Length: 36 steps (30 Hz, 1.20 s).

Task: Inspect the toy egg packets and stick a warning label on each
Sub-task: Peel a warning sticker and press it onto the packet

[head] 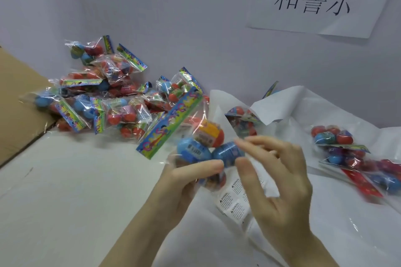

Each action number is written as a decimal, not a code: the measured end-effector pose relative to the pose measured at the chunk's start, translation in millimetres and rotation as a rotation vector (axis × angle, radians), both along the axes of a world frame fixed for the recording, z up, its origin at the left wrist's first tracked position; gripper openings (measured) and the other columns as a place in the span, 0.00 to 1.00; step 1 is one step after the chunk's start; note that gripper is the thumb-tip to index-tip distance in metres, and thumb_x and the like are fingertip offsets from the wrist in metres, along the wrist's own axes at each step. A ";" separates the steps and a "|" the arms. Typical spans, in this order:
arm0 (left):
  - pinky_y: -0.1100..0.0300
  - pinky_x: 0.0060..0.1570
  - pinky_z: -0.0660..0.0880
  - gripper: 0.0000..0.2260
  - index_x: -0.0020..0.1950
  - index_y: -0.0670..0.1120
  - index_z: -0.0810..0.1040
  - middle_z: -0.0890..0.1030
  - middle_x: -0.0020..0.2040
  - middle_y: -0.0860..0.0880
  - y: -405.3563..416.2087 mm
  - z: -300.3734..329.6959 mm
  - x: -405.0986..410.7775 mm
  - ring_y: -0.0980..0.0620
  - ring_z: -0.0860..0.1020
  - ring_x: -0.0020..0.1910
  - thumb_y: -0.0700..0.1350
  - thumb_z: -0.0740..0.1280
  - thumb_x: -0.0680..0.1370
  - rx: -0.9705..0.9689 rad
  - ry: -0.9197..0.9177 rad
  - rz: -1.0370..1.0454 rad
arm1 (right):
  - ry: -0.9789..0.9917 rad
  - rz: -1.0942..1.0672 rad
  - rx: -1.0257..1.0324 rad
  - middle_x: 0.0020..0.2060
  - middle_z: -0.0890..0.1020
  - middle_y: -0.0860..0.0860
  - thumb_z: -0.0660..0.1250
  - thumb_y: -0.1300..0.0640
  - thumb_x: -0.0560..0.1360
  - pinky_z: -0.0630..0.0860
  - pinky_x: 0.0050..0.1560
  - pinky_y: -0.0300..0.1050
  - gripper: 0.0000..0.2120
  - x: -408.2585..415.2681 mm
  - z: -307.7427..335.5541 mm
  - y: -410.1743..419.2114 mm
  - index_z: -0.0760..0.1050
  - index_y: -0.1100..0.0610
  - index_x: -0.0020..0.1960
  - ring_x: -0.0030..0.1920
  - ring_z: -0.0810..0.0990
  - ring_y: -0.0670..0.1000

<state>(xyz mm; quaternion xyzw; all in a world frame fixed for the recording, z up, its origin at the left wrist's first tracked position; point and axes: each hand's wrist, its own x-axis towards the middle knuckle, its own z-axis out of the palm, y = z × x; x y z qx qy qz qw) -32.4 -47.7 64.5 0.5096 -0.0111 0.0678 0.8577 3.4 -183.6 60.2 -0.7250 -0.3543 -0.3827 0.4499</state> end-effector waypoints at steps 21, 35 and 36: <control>0.67 0.23 0.69 0.12 0.44 0.44 0.81 0.83 0.36 0.47 2.2 0.0 4.4 0.56 0.77 0.27 0.46 0.72 0.63 0.176 0.136 0.080 | 0.826 0.365 0.132 0.32 0.84 0.50 0.73 0.62 0.63 0.75 0.37 0.31 0.06 18.4 10.8 -15.0 0.80 0.52 0.33 0.33 0.81 0.44; 0.60 0.35 0.78 0.20 0.45 0.43 0.82 0.85 0.40 0.45 0.4 -7.9 11.0 0.48 0.84 0.39 0.50 0.74 0.55 0.162 0.172 0.267 | 0.195 -0.101 -0.154 0.35 0.79 0.51 0.65 0.66 0.68 0.66 0.41 0.27 0.02 6.8 1.5 -6.3 0.74 0.61 0.38 0.40 0.73 0.44; 0.60 0.36 0.79 0.18 0.41 0.45 0.83 0.85 0.39 0.46 0.9 -7.9 10.7 0.48 0.84 0.39 0.50 0.74 0.55 0.185 0.158 0.288 | 0.209 -0.098 -0.147 0.36 0.80 0.50 0.65 0.66 0.68 0.66 0.41 0.27 0.02 6.6 2.0 -6.5 0.74 0.60 0.38 0.40 0.74 0.44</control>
